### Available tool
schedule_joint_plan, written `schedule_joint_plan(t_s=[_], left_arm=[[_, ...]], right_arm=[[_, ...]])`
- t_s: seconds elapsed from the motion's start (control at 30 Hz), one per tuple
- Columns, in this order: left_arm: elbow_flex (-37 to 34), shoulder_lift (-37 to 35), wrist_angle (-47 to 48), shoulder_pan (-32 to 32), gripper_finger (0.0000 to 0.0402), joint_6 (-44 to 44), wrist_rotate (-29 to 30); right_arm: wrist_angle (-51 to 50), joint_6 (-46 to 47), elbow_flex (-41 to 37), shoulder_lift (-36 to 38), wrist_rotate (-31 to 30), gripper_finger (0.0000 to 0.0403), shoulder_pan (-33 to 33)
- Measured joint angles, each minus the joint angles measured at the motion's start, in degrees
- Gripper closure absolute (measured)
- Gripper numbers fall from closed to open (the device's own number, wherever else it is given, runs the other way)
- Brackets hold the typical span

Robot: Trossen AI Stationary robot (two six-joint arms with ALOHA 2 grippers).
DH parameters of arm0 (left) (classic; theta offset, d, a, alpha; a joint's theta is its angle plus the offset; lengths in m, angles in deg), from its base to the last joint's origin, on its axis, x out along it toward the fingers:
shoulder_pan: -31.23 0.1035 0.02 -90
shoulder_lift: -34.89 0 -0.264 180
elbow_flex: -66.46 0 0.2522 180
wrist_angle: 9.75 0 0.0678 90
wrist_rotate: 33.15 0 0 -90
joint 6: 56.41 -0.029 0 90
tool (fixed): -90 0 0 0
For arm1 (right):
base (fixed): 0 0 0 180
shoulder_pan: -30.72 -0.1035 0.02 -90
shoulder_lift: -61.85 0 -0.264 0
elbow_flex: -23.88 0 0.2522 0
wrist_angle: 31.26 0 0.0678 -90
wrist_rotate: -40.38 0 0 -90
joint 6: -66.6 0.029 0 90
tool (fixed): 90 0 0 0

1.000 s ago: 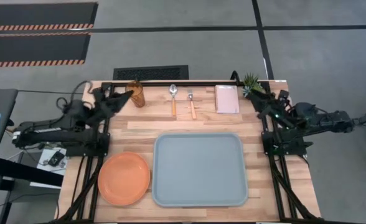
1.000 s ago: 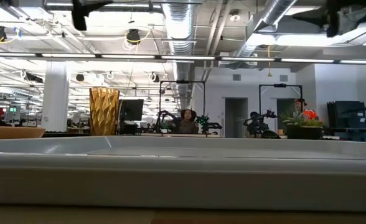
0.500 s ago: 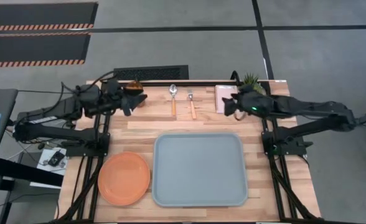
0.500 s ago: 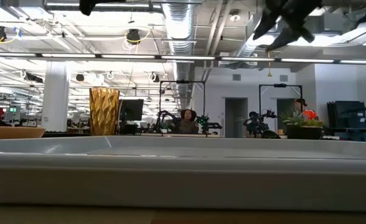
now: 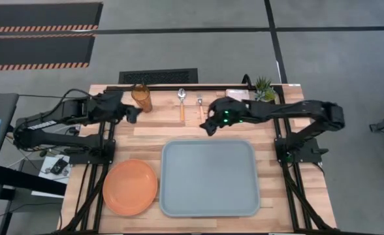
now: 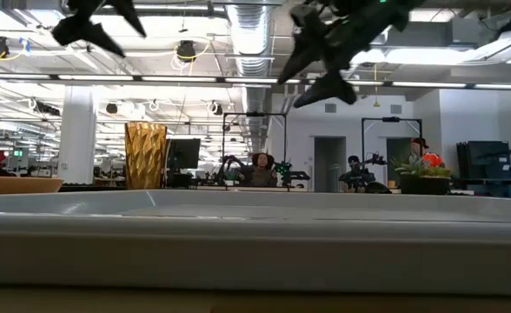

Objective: Pick and place plate/cup/fork/spoon on tray
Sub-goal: Put the orange glass on top of the gray serving tray

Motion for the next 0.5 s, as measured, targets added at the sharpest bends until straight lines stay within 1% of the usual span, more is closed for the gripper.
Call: schedule_joint_plan(t_s=[0.17,0.23,0.3,0.37,0.5], left_arm=[[0.0,1.2,1.2,3.3,0.0144,0.4,8.9],[0.0,2.6,1.1,5.3,0.0152,-0.7,10.4],[0.0,4.1,0.9,8.0,0.0156,-3.2,8.8],[0.0,6.0,0.8,11.0,0.0156,-5.9,5.8],[0.0,10.7,-1.1,16.4,0.0141,-12.8,0.3]], right_arm=[[-0.2,-4.0,6.3,-5.2,2.0,0.0122,0.3],[-0.6,-5.4,8.2,-6.0,3.1,0.0122,0.3],[-0.6,-6.5,9.7,-6.4,3.3,0.0122,0.4],[-2.4,-7.5,10.5,-6.0,3.4,0.0122,0.9],[-6.6,-8.4,11.2,-3.8,3.2,0.0122,2.4]])
